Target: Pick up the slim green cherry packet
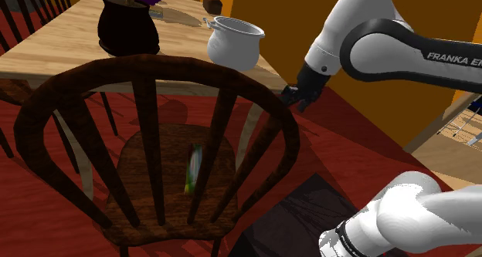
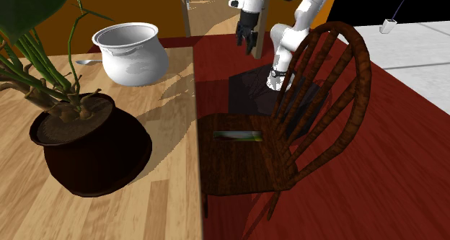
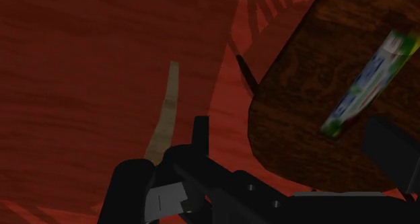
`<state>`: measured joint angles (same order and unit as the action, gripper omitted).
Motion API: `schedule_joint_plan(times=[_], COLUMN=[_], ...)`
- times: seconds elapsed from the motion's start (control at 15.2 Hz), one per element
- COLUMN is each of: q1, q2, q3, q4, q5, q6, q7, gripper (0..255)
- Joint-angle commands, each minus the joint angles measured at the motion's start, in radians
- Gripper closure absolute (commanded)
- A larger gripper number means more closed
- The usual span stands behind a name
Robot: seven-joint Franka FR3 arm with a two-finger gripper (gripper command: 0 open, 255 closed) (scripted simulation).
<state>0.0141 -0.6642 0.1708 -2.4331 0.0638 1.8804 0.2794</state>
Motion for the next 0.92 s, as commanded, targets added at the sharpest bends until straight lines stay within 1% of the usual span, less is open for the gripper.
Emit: schedule_joint_plan(times=[0.0, 0.46, 0.66, 0.86], q1=[0.006, 0.008, 0.004, 0.0], q2=[0.048, 0.264, 0.373, 0.489], q3=[0.037, 0.148, 0.192, 0.232], q4=[-0.013, 0.006, 0.034, 0.075], q5=[0.016, 0.031, 0.017, -0.015], q6=[0.055, 0.229, 0.298, 0.359], q7=[0.049, 0.2, 0.272, 0.351], gripper=[0, 0, 0, 0])
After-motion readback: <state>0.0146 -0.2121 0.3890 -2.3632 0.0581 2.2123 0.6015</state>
